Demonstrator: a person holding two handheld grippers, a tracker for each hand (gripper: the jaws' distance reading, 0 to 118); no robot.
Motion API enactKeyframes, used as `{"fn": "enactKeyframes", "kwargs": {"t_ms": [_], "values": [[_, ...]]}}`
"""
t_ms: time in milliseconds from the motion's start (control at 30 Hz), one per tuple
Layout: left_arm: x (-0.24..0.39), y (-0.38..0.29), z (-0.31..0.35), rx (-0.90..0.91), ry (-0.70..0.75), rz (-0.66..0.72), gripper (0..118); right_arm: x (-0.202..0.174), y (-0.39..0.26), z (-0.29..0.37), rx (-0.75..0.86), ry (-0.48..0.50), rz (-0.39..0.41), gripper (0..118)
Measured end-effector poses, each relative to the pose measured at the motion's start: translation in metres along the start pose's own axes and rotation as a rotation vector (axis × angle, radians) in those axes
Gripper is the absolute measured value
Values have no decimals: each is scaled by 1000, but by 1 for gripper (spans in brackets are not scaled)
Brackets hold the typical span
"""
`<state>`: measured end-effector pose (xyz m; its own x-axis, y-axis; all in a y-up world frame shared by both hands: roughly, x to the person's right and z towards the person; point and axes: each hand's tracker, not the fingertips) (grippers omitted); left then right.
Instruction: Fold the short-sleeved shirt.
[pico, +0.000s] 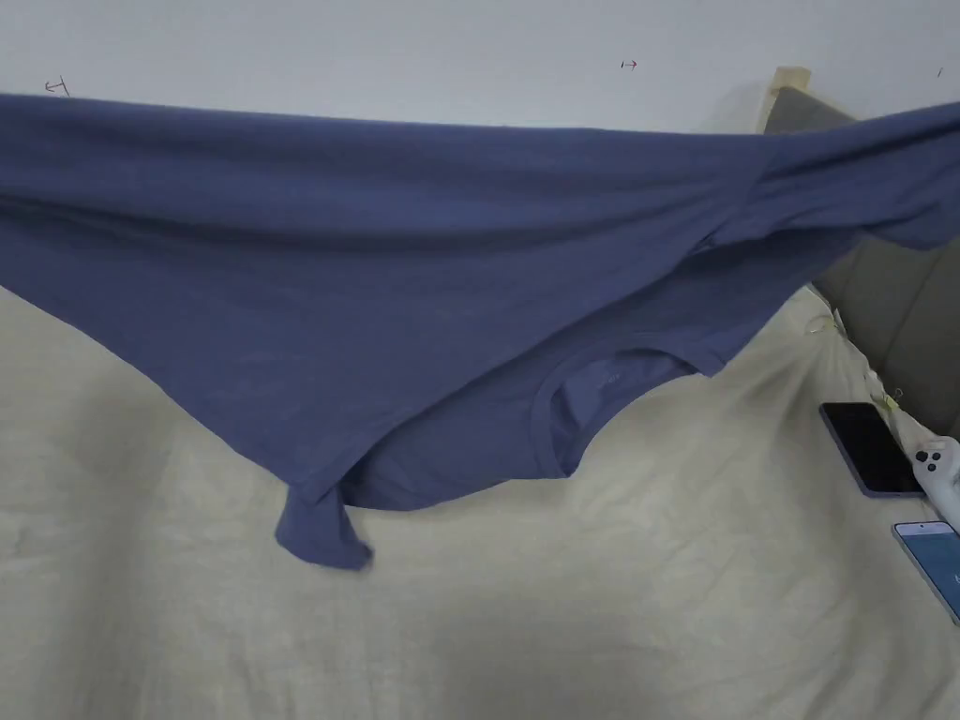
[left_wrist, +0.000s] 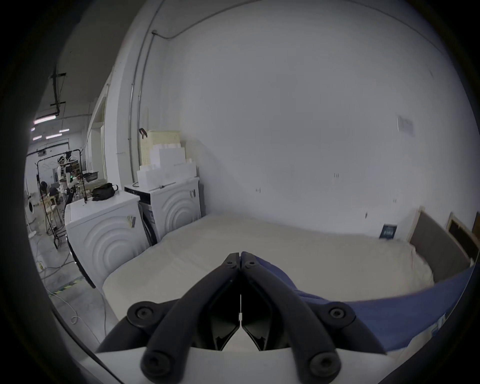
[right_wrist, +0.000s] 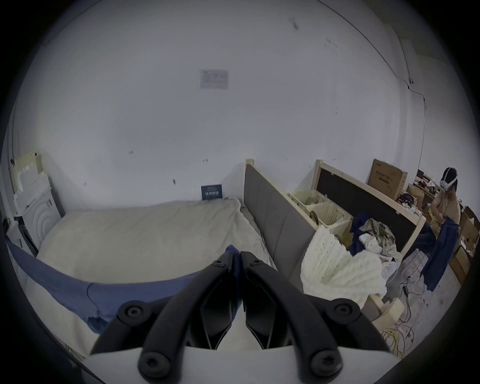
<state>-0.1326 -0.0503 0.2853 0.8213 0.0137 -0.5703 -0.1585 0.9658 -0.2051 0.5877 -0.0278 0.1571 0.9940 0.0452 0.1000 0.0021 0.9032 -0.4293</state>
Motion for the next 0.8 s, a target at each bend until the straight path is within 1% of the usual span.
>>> {"fn": "enactKeyframes", "kwargs": {"t_ms": [133, 200, 300, 367, 433, 533, 633, 700, 800], "values": [[9, 40, -11, 42, 16, 3, 0, -17, 40, -4, 65, -57, 52, 5], [18, 56, -20, 49, 42, 0, 0, -28, 62, -8, 93, -101, 75, 5], [31, 74, -37, 61, 72, 4, 0, -40, 92, -24, 121, -134, 81, 5], [46, 81, -46, 74, 102, 6, 0, -49, 112, -37, 134, -155, 61, 5], [57, 88, -69, 77, 121, 0, 0, -58, 128, -50, 150, -173, 40, 5], [69, 95, -108, 78, 117, 4, 0, -67, 153, -72, 180, -214, 3, 4], [85, 98, -143, 79, 112, 5, 0, -71, 174, -88, 250, -267, -46, 4], [98, 98, -162, 98, 95, 44, 0, -75, 183, -98, 273, -282, -85, 4], [120, 99, -183, 120, 75, 64, 0, -83, 188, -113, 278, -288, -55, 3]]}}
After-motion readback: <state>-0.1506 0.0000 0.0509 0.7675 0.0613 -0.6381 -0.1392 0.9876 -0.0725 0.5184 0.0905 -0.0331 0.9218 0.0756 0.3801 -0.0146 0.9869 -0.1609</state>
